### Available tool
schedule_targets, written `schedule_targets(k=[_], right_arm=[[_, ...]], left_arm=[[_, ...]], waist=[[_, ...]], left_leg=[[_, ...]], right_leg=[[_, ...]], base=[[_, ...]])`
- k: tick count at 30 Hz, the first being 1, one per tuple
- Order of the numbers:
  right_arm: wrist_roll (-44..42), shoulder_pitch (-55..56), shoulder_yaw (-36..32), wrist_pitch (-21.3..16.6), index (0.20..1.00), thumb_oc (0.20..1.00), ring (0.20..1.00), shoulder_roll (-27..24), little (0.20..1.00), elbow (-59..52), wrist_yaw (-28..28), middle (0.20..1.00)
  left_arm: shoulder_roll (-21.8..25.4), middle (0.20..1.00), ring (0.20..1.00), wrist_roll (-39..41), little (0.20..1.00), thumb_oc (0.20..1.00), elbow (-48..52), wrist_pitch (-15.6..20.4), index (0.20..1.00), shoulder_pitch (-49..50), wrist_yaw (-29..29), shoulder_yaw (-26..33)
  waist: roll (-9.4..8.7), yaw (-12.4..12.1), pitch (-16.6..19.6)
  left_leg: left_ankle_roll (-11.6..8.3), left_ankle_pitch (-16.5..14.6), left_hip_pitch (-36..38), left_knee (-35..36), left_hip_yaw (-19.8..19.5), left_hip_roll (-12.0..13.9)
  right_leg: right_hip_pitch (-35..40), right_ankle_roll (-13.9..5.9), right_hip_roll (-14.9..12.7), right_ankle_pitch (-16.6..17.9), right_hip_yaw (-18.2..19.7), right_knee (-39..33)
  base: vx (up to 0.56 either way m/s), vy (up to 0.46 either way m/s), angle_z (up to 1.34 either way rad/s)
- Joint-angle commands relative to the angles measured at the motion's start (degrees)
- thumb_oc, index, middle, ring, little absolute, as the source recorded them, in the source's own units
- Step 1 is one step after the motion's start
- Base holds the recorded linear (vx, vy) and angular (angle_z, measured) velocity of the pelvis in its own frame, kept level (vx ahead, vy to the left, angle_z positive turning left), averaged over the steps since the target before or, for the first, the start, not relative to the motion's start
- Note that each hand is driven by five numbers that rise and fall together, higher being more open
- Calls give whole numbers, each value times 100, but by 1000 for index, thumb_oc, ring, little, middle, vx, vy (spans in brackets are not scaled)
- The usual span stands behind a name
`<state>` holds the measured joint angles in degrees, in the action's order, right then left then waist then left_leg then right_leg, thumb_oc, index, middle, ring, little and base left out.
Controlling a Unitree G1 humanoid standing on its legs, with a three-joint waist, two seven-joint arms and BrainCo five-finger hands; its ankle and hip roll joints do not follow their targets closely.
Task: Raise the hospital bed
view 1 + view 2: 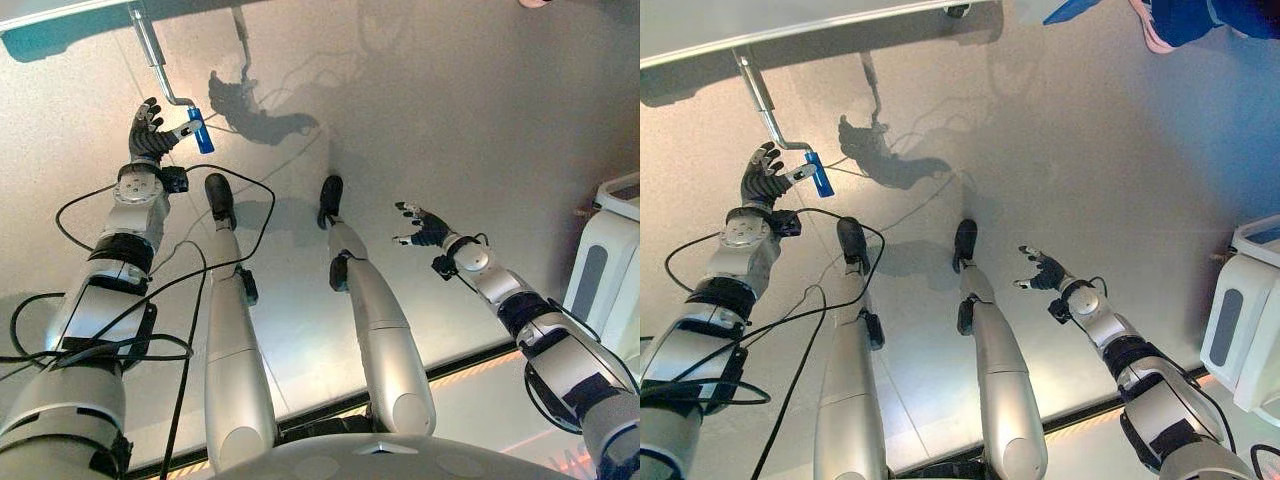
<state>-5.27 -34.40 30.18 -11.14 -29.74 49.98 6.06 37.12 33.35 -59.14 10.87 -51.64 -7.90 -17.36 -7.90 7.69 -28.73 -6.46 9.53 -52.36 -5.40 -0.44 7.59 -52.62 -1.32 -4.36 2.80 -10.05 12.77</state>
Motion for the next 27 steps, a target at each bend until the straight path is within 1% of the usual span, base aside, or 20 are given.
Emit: schedule_targets(k=[1,10,14,19,25,26,27], right_arm=[[-179,61,168,-60,1000,1000,1000,-112,1000,70,82,1000],[-156,-42,241,-15,1000,1000,1000,-158,1000,223,167,1000],[-181,-82,253,-23,1000,1000,1000,-166,1000,201,166,1000],[-132,-181,359,18,1000,1000,1000,-180,1000,155,202,1000],[-109,-307,442,56,1000,1000,1000,-170,1000,162,209,1000],[-119,-349,467,65,1000,1000,1000,-172,1000,132,195,1000],[-121,-355,470,66,1000,1000,1000,-175,1000,72,196,1000]], left_arm=[[180,1000,1000,69,1000,1000,210,164,1000,-93,96,-53],[157,1000,1000,140,1000,1000,246,80,1000,-121,374,-352],[159,1000,1000,157,1000,1000,221,64,1000,-84,429,-380],[152,1000,1000,114,1000,1000,-59,-38,1000,-233,528,-493],[39,1000,1000,111,1000,1000,-464,-162,1000,-461,589,-578],[21,1000,1000,100,1000,1000,-588,-191,1000,-561,608,-619],[17,1000,1000,84,1000,1000,-584,-191,1000,-577,615,-635]], waist=[[-220,9,-13],[-179,-19,-100],[-175,-3,-101],[-206,33,-103],[-244,85,-105],[-266,108,-106],[-302,140,-106]], left_leg=[[90,-487,39,-394,-41,-126],[98,-462,184,-354,-21,-143],[97,-447,216,-322,9,-149],[84,-408,254,-234,56,-118],[79,-382,282,-173,64,-91],[73,-365,306,-128,68,-76],[116,-180,205,-124,125,-101]], right_leg=[[175,-633,-66,333,130,-471],[309,-630,-53,356,138,-517],[325,-634,-51,381,153,-542],[333,-645,-38,404,169,-592],[324,-645,-8,420,186,-612],[331,-649,9,424,188,-632],[233,-605,-27,572,150,-654]], base=[[0,0,0],[-7,5,1],[-4,8,0],[0,0,0],[0,0,0],[-59,-8,0],[0,0,0]])
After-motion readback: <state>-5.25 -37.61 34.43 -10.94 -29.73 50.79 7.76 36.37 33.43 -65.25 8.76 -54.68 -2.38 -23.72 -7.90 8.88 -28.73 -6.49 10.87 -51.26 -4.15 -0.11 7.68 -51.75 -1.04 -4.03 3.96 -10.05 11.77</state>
